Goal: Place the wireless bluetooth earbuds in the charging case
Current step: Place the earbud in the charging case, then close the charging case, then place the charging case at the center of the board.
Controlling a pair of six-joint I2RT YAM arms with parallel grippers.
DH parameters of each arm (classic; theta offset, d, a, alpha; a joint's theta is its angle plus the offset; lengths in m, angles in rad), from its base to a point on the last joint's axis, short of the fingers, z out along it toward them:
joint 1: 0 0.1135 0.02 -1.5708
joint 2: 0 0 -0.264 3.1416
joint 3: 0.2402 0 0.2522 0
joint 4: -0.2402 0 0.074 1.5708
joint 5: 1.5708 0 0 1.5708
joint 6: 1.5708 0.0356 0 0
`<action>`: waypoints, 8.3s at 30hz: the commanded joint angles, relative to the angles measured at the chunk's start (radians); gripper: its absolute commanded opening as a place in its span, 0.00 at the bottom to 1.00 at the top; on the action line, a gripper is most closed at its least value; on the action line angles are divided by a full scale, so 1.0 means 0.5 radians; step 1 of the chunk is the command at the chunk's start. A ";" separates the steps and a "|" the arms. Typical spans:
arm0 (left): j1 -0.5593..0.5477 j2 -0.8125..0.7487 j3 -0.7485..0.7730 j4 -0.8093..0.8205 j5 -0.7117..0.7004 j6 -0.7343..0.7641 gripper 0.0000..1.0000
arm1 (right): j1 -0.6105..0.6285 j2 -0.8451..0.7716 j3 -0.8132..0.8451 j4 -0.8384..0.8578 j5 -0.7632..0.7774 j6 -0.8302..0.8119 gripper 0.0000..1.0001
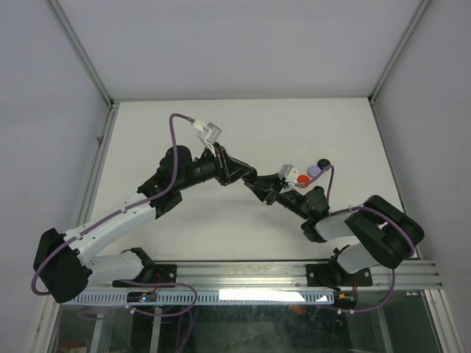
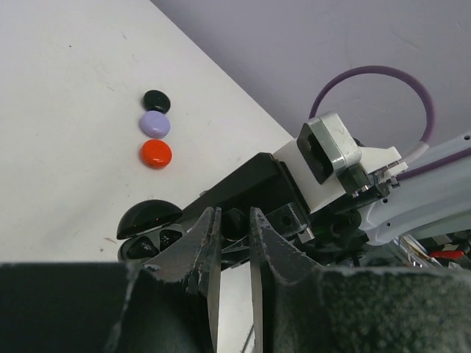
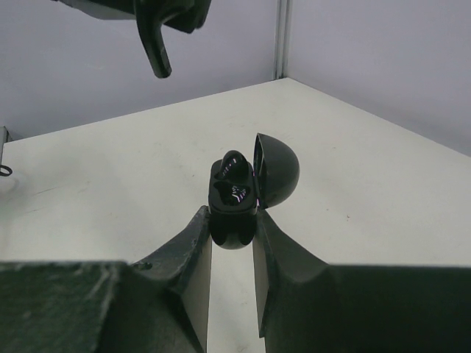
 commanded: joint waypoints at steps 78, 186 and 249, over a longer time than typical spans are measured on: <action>-0.295 0.004 -0.292 0.167 -0.809 -0.369 0.25 | 0.045 -0.106 0.001 0.356 0.145 -0.055 0.00; 0.193 -0.095 0.106 -0.380 0.185 0.007 0.72 | 0.042 -0.092 0.071 0.354 -0.273 0.153 0.00; 0.569 -0.733 -0.052 -1.196 -1.257 0.565 0.99 | -1.001 -1.006 0.179 -2.856 0.135 1.127 0.00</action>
